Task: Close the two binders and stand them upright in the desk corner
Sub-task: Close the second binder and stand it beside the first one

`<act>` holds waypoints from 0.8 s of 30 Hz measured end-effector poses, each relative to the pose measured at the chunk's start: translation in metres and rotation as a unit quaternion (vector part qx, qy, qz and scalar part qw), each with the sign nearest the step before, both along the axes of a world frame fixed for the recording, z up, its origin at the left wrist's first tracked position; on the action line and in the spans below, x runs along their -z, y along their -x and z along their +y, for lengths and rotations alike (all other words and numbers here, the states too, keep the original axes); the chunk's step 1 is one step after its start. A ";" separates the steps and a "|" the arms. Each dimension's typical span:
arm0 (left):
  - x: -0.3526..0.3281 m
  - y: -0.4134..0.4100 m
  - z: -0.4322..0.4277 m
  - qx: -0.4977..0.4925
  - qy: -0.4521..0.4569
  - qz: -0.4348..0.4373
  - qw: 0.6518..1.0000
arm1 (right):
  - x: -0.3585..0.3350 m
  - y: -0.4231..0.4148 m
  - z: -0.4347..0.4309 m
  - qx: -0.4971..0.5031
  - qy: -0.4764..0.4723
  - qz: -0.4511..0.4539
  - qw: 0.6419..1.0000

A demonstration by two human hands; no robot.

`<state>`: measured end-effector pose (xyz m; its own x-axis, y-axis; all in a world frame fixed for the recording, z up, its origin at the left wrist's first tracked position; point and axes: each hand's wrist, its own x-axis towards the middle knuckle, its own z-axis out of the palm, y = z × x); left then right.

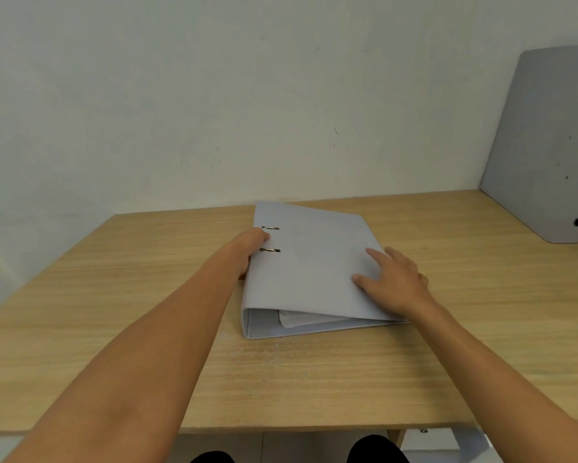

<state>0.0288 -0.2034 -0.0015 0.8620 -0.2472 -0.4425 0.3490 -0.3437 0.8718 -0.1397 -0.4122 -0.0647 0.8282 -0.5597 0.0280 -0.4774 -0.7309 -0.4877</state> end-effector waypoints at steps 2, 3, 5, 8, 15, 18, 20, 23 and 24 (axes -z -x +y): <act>0.001 -0.004 0.000 0.000 -0.005 0.009 1.000 | -0.004 -0.012 0.010 -0.060 0.024 0.015 0.998; 0.003 -0.005 0.001 0.002 -0.004 0.011 1.000 | -0.007 -0.018 0.018 -0.097 0.029 0.016 0.995; 0.006 -0.006 0.003 0.004 0.011 0.013 1.000 | -0.014 -0.035 0.038 -0.167 0.018 0.014 0.986; 0.009 -0.007 0.004 0.007 0.032 0.011 0.999 | -0.023 -0.058 0.071 -0.225 0.005 0.035 0.974; 0.017 -0.009 0.003 -0.008 0.040 -0.029 0.999 | -0.021 -0.077 0.096 -0.192 0.016 0.043 0.980; 0.017 -0.007 0.003 -0.007 0.043 -0.044 0.998 | -0.018 -0.073 0.100 -0.196 0.027 0.051 0.979; 0.018 -0.004 0.006 0.003 0.041 -0.039 0.998 | -0.024 -0.068 0.095 -0.217 -0.013 0.079 0.973; 0.019 -0.001 0.014 0.012 0.057 -0.008 0.998 | -0.039 -0.054 0.067 -0.232 -0.074 0.082 0.966; 0.021 -0.001 0.017 0.013 0.063 -0.006 0.998 | -0.042 -0.046 0.053 -0.212 -0.082 0.078 0.971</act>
<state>0.0301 -0.1866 -0.0224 0.8595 -0.3233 -0.3958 0.3304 -0.2393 0.9130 -0.0936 -0.3590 -0.0229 0.9722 -0.1539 -0.1764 -0.2277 -0.7966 -0.5600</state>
